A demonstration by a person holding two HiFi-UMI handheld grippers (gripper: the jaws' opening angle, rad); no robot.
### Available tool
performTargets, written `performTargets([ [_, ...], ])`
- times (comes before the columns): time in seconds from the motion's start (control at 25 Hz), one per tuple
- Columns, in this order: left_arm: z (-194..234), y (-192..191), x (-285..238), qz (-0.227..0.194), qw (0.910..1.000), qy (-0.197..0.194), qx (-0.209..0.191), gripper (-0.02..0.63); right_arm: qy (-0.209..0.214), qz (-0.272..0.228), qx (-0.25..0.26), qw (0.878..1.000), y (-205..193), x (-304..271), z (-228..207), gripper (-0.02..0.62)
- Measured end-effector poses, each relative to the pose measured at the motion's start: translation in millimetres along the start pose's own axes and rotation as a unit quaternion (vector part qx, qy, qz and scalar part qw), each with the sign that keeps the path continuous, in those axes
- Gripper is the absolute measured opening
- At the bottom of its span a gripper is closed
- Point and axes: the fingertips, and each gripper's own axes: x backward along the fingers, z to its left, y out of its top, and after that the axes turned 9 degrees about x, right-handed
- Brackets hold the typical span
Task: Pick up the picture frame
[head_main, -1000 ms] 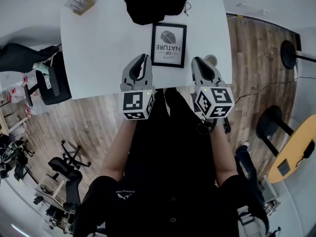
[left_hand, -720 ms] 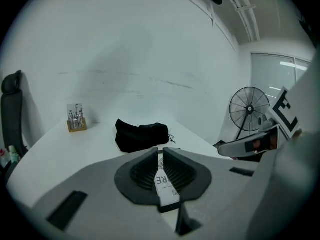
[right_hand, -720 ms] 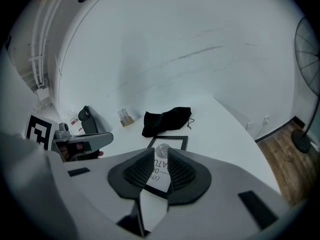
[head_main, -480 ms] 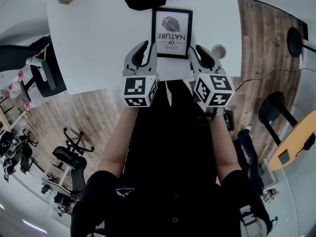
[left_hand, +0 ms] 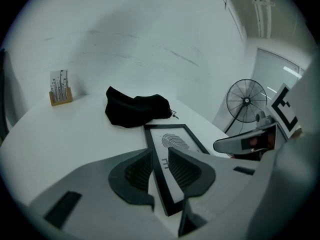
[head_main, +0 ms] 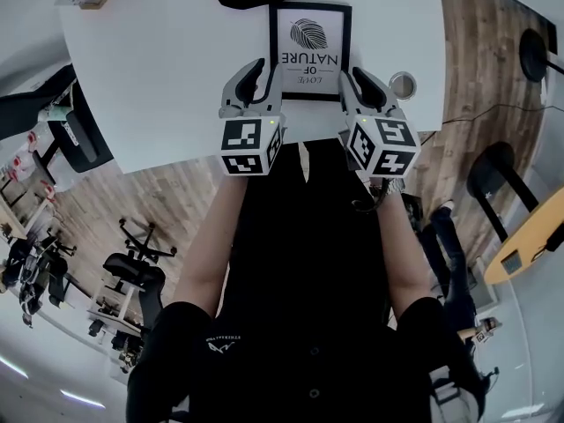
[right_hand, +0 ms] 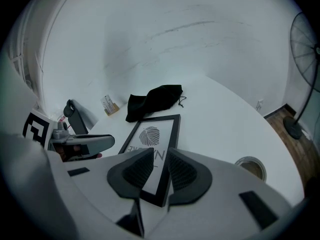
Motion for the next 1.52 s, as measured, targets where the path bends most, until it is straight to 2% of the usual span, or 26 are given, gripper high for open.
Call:
performTargets([
  [0.32, 6.8, -15.2, -20.7, 0.042, 0.9989, -0.007, 0.017, 0.094, -0.019, 0.023, -0.018, 0.999, -7.8, -19.9, -2.3, 0.094],
  [0.52, 10.8, -17.0, -27.2, 0.054, 0.9983, -0.009, 0.021, 0.095, -0.044, 0.033, -0.018, 0.998, -9.2, -25.0, -9.2, 0.094],
  [0.8, 10.7, -28.2, -35.6, 0.077, 0.9968, -0.017, 0.019, 0.095, -0.055, 0.048, -0.032, 0.997, -18.6, -31.4, -11.9, 0.094],
  [1.0, 12.3, -30.2, -35.9, 0.074, 0.9965, -0.014, 0.037, 0.095, -0.072, 0.049, -0.021, 0.996, -20.1, -33.3, -11.8, 0.089],
  [1.52, 17.5, -30.7, -29.5, 0.083, 0.9931, 0.052, 0.064, 0.083, -0.078, 0.052, -0.018, 0.995, -20.8, -29.2, -9.5, 0.069],
])
